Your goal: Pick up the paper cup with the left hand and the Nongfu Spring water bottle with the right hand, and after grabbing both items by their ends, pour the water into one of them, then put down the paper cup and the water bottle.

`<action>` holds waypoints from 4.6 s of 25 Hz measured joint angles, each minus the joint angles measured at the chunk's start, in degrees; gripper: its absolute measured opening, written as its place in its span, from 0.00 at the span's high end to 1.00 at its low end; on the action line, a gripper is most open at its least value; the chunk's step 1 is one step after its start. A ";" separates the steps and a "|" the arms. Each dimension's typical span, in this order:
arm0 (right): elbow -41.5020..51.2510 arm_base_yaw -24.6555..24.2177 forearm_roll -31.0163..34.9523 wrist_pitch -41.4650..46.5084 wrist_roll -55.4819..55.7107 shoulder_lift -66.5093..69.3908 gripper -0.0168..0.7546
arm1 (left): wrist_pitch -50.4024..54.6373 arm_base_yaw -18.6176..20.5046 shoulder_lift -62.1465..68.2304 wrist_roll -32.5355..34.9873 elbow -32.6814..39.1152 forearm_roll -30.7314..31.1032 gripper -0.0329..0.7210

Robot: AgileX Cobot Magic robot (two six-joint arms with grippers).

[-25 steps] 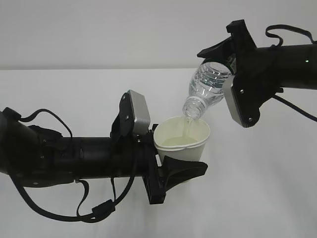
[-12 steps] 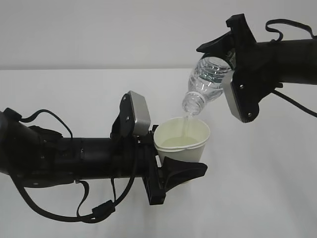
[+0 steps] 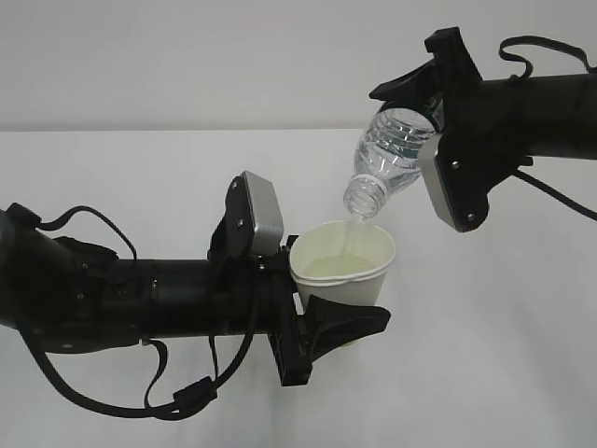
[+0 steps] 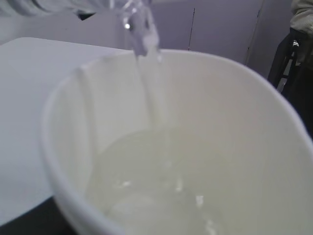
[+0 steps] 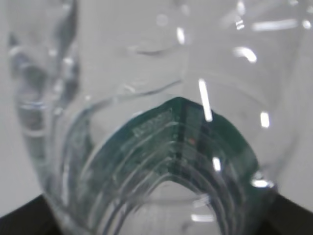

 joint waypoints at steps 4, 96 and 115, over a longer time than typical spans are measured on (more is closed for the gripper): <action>0.00 0.00 0.00 0.00 0.00 0.00 0.34 | 0.10 0.00 0.00 0.00 0.00 0.00 0.38; 0.85 0.00 -1.32 -3.31 12.79 0.00 0.34 | 0.43 0.00 0.00 0.00 0.00 -1.64 0.38; 0.85 0.00 3.51 -5.63 28.74 0.00 0.34 | 0.53 0.00 0.00 0.00 0.00 -1.76 0.38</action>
